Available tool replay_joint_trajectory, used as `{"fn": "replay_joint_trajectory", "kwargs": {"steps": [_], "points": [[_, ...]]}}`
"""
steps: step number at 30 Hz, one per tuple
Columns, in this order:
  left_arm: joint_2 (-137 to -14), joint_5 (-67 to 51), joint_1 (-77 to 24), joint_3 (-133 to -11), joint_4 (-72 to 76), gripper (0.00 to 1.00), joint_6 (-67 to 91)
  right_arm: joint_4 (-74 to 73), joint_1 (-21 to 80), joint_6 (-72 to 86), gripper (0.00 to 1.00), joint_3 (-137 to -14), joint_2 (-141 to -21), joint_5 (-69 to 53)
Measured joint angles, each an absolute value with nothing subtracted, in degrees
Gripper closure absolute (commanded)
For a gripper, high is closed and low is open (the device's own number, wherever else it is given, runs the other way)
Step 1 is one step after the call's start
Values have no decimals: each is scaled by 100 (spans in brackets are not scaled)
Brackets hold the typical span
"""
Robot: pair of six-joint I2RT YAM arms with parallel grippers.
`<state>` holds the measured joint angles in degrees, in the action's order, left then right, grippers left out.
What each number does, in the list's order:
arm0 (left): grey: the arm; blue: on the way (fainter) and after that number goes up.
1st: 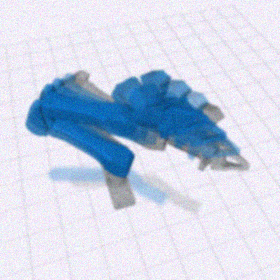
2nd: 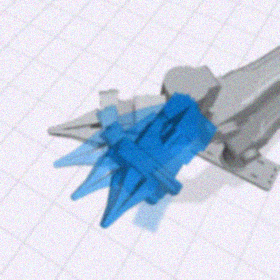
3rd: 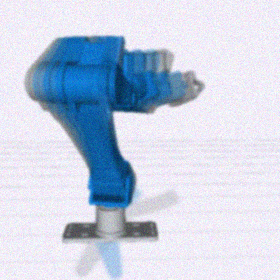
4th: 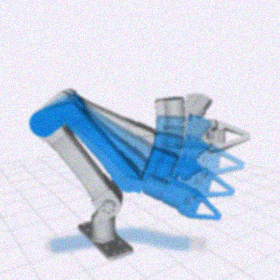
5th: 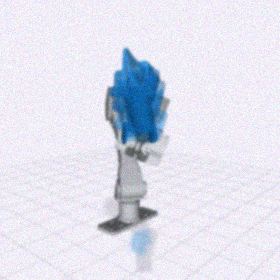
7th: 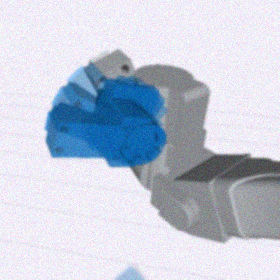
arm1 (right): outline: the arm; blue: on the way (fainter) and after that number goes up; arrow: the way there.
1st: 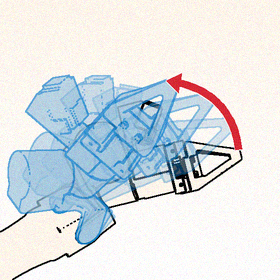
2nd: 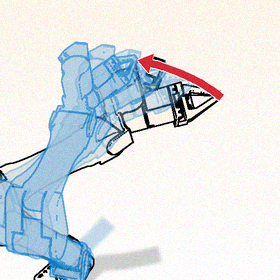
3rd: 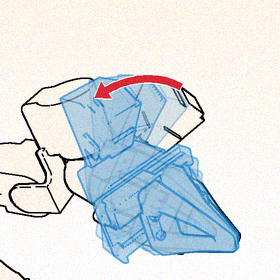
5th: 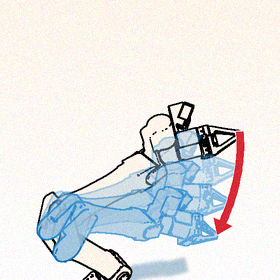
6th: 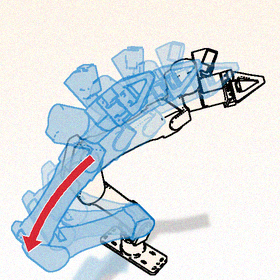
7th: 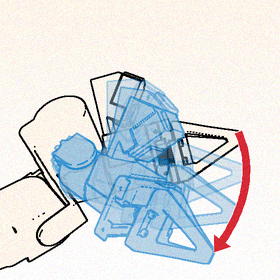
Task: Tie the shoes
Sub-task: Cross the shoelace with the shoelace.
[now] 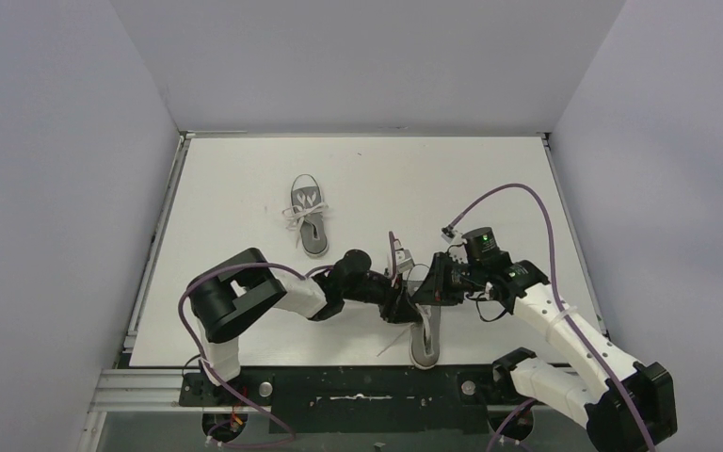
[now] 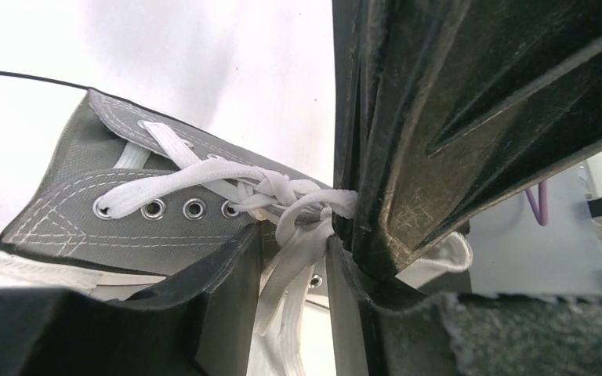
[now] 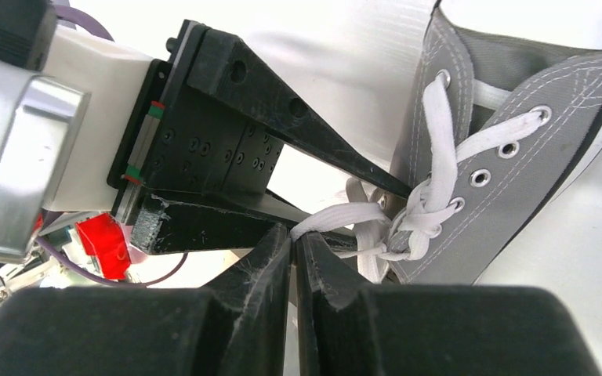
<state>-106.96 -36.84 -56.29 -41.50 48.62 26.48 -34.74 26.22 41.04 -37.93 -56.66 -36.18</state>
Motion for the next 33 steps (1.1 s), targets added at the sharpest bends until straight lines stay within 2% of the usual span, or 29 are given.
{"fn": "replay_joint_trajectory", "kwargs": {"steps": [5, 7, 9, 10, 13, 18, 26, 33], "points": [[-10484, -3468, -5623, -4125, 4687, 68, 2357, -3398, 2620, 4123, 95, -3793, -5557, -3618], [-10457, -3461, -5594, -4121, 4635, 64, 2324, -3402, 2617, 4101, 96, -3793, -5557, -3618], [-10416, -3454, -5542, -4115, 4571, 53, 2324, -3465, 2602, 4075, 98, -3793, -5557, -3629], [-10379, -3450, -5509, -4106, 4552, 39, 2324, -3498, 2589, 4062, 99, -3793, -5557, -3632], [-10193, -3500, -5389, -4036, 4431, 27, 2327, -3638, 2506, 3970, 100, -3793, -5555, -3636], [-9885, -3795, -5148, -3883, 4401, 26, 2462, -3745, 2392, 3837, 99, -3793, -5561, -3649], [-10136, -4589, -4668, -3964, 4521, 25, 2783, -3846, 2226, 3688, 99, -3758, -5485, -3745], [-10154, -4886, -4633, -4289, 3913, 23, 1918, -3940, 2204, 3614, 100, -3756, -5452, -3841]]}}
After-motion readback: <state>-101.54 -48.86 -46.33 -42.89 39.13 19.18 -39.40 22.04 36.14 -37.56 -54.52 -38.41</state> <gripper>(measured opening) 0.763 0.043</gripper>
